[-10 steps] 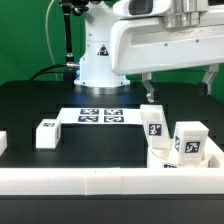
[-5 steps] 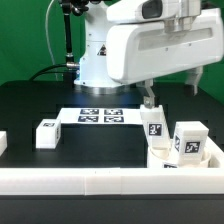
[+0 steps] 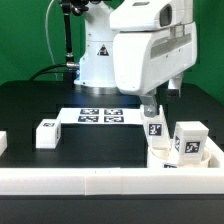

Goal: Assemble stool

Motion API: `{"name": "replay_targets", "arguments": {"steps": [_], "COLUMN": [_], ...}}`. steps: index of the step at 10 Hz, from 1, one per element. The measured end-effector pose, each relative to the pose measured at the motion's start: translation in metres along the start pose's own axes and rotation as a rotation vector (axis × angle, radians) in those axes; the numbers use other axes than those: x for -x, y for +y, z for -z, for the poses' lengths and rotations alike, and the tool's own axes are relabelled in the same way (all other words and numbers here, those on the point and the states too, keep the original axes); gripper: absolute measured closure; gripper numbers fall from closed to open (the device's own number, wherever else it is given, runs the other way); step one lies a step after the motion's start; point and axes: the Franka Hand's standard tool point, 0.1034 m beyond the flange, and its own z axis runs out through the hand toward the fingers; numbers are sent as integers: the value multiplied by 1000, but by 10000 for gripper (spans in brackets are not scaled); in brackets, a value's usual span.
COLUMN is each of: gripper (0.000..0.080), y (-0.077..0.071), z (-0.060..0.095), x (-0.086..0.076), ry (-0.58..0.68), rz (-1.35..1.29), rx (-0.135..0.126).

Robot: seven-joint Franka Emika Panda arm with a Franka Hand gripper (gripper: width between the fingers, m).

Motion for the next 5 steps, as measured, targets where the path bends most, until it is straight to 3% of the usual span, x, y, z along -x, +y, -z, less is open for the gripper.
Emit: {"name": "replay_targets", "arguments": {"steps": [1,4,5], "gripper": [151,151,151], "y": [2,9,10], "z": [0,-4,-4], "x": [2,9,11], "ry": [-6,-4,-13], "rz": [75,357,412], "rx": [9,67,72]}}
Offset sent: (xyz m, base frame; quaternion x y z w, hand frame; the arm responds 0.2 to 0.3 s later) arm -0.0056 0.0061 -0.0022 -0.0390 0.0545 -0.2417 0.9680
